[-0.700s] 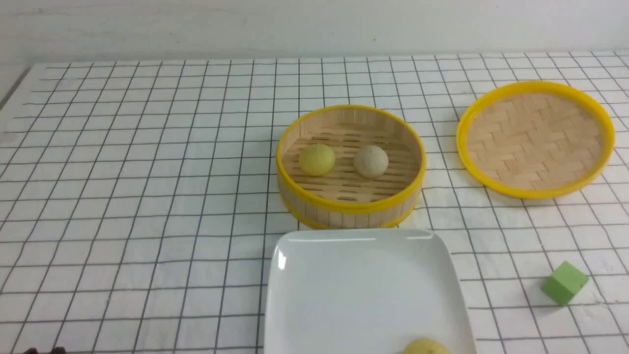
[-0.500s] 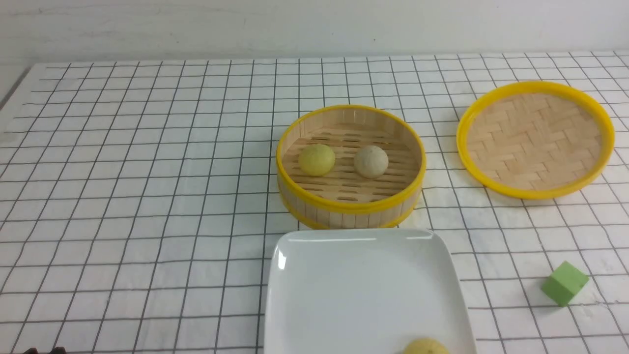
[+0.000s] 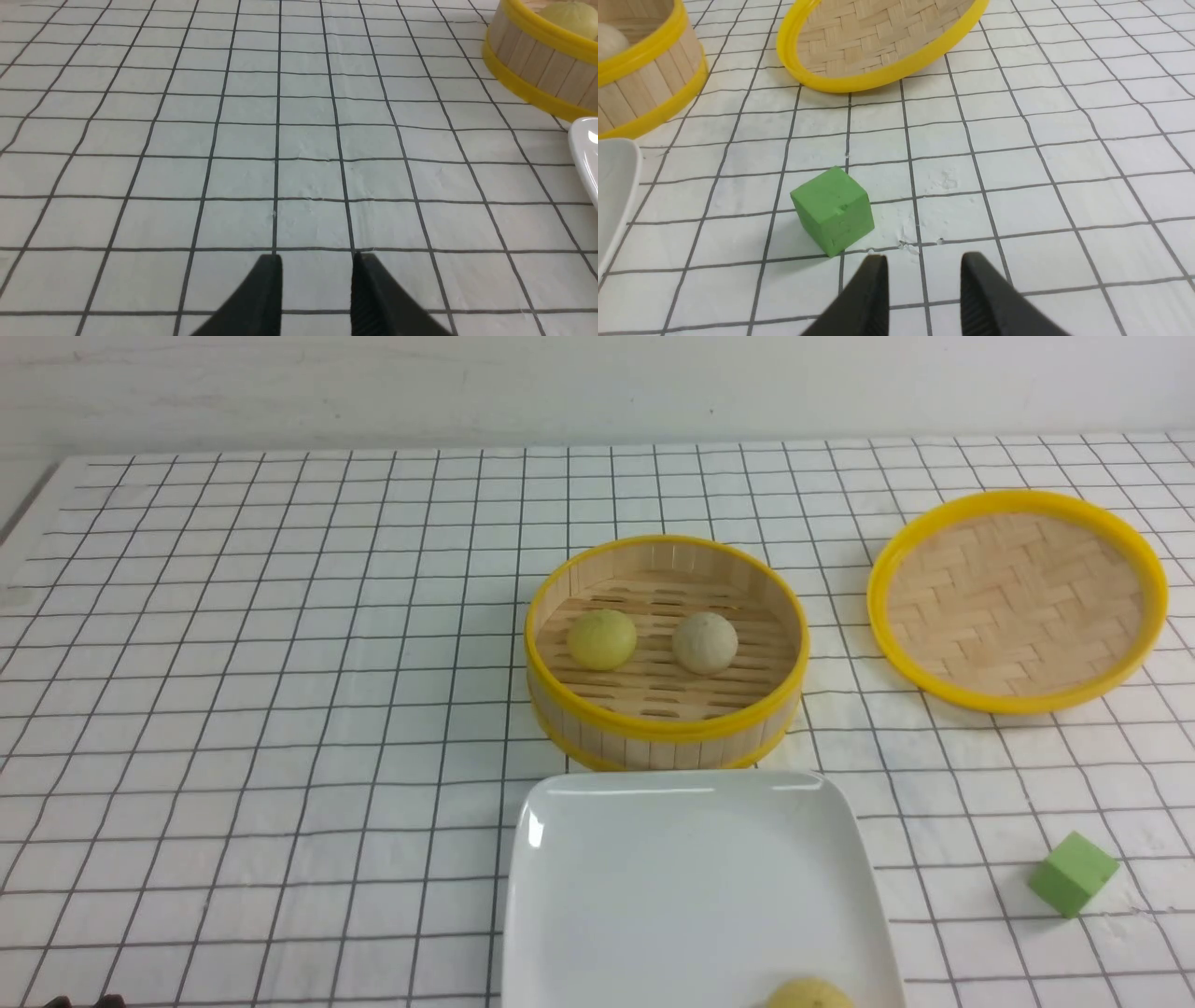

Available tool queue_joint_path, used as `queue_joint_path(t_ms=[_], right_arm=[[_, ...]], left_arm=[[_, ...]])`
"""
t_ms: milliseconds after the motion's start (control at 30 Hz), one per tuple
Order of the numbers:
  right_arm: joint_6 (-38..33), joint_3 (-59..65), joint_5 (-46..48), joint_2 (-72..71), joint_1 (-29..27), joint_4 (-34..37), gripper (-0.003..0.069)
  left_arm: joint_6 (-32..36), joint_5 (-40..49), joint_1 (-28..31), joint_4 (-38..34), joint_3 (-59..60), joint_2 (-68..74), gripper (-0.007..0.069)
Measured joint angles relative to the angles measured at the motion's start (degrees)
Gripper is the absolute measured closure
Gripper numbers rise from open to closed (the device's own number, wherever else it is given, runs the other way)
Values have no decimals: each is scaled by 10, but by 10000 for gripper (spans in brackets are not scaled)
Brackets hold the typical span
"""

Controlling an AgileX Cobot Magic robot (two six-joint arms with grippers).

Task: Put the steamed buns into the plate on the white-black tablecloth.
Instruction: 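Reach toward a bun in the bamboo steamer with the right gripper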

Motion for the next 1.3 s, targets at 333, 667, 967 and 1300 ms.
queue_joint_path(t_ms=[333,667,967,1300], right_arm=[[52,0,-3,0,0,77,419],[166,5,-30,0,0,320,419],[63,-131,30,41,0,239,538],[-29,-298,248,374,0,264,673]], left_arm=[[-74,-13,0,-80,2,0,384],[-353,-62,0,-385,5,0,384],[-237,-4,0,-327,-141,26,519],[-125,304,0,-215,-310,345,622]])
